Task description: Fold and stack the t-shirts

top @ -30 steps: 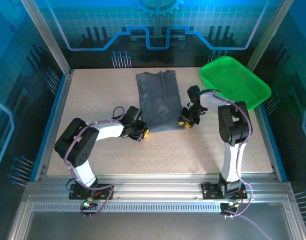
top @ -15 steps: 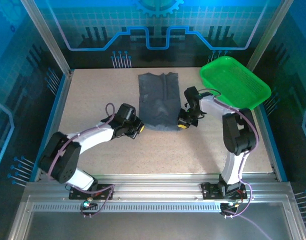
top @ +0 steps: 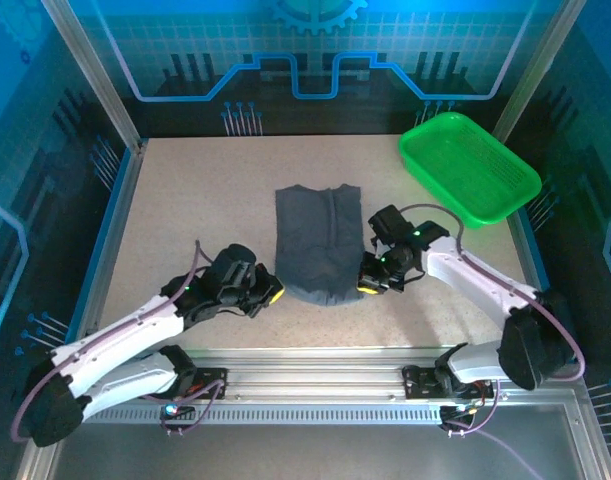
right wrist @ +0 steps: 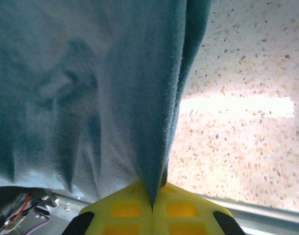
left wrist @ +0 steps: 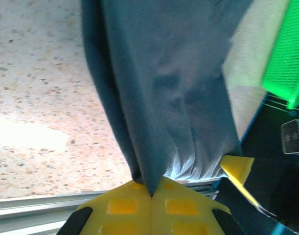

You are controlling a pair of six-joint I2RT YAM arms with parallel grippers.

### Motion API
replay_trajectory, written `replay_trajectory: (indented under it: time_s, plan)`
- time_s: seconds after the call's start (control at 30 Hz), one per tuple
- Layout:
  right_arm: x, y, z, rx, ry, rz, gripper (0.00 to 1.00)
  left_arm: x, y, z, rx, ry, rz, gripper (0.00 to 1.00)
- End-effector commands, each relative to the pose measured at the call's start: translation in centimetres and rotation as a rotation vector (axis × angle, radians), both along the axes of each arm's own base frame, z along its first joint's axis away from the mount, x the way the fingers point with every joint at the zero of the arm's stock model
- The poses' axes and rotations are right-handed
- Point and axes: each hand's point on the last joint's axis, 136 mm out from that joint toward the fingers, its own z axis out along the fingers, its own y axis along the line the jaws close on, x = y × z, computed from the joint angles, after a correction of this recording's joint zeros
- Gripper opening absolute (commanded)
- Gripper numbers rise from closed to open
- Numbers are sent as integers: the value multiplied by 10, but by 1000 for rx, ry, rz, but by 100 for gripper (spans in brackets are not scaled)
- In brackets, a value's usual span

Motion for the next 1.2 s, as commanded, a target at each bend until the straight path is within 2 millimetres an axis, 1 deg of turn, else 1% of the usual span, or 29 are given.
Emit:
replay_trajectory:
  time_s: [0.0,0.13,0.2,0.3,0.33,0.4,0.43,0.5,0.53,0.57,0.6,0.67,0.7,0.73,0.77,0.8,0.83,0.9,0.97,1.0,1.07,1.13,1.17]
  plan:
    - [1,-4,25,-5,2,-47,0,17,9,34,29,-106,55,0]
    - [30,-4,50,9,-39,-74,0,51,5,67,2,-191,95,0]
    - [49,-6,61,15,-55,-101,0,74,5,79,-8,-223,120,0]
    - [79,-6,68,31,-64,-128,0,107,5,86,-36,-238,158,0]
    - [89,-7,69,33,-69,-137,0,119,7,85,-37,-236,169,0]
    - [117,-8,71,37,-90,-161,0,146,6,90,-40,-262,174,0]
    - [130,-10,71,39,-96,-174,0,158,7,88,-30,-264,175,0]
    - [167,-11,66,46,-98,-202,0,186,10,81,-10,-255,178,0]
    - [179,-10,64,50,-99,-210,0,198,11,76,-6,-257,181,0]
    - [198,-10,59,54,-100,-225,0,213,12,71,0,-257,184,0]
    - [217,-10,59,66,-114,-236,0,227,12,65,8,-259,181,0]
    - [249,-11,45,51,-102,-248,0,256,15,50,28,-250,175,0]
    - [264,-13,40,44,-96,-253,5,269,16,38,31,-231,170,0]
    - [276,-12,32,42,-94,-251,15,279,16,31,27,-219,169,2]
    - [288,-12,28,45,-99,-247,28,289,16,24,33,-214,163,20]
    - [299,-10,27,57,-115,-234,38,295,17,20,55,-209,157,37]
    - [305,-9,22,58,-115,-227,43,297,19,20,79,-212,155,42]
    - [310,-12,28,51,-145,-205,52,294,27,29,124,-232,171,46]
    - [303,-16,37,32,-166,-182,57,280,28,38,129,-245,187,48]
    - [296,-19,42,23,-174,-171,58,269,25,43,126,-248,191,49]
    - [279,-23,50,13,-195,-151,58,241,11,41,109,-223,183,49]
    - [256,-25,54,31,-217,-146,58,209,-9,30,74,-174,176,49]
    - [241,-25,55,48,-226,-150,58,193,-23,25,45,-150,176,49]
